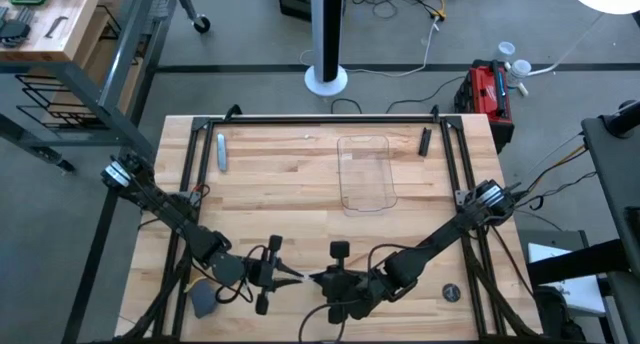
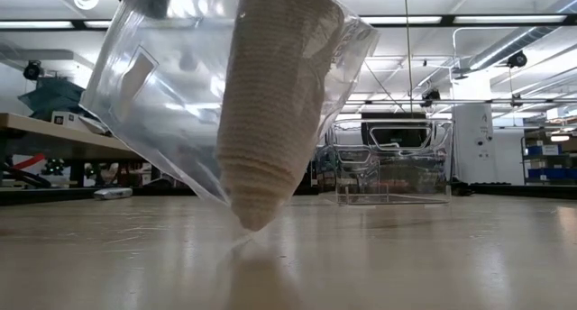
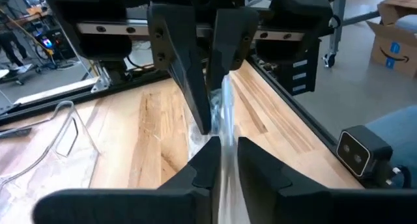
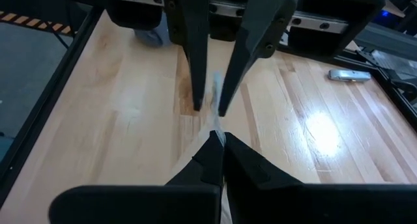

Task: Roll bandage
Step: Close the transparent zip bag

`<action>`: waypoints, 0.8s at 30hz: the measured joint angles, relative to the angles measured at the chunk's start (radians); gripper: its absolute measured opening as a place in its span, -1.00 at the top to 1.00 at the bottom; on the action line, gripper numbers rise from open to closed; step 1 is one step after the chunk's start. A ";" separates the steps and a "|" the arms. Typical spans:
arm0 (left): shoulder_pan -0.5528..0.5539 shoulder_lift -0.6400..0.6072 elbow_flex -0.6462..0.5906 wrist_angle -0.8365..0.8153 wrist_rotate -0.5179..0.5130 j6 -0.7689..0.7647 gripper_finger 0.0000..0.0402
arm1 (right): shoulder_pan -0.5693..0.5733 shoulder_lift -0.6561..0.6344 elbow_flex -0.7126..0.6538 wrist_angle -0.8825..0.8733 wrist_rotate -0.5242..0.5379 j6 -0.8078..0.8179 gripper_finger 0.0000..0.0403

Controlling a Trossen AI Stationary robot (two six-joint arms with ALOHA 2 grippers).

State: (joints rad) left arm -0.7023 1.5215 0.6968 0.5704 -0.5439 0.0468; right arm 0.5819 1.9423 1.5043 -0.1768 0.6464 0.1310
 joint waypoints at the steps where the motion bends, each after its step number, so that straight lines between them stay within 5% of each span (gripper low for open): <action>1: -0.001 0.000 0.000 0.001 -0.012 0.011 0.79 | 0.000 0.000 0.000 0.001 0.000 0.000 1.00; 4: -0.010 0.000 0.000 0.006 -0.022 0.052 0.96 | 0.000 0.000 -0.001 0.002 0.000 0.000 1.00; 24: -0.011 0.000 0.002 -0.038 -0.038 0.015 0.99 | -0.001 0.000 -0.007 0.000 0.000 0.007 1.00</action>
State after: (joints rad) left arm -0.7132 1.5215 0.6983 0.5323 -0.5823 0.0614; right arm 0.5812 1.9423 1.4971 -0.1764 0.6464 0.1383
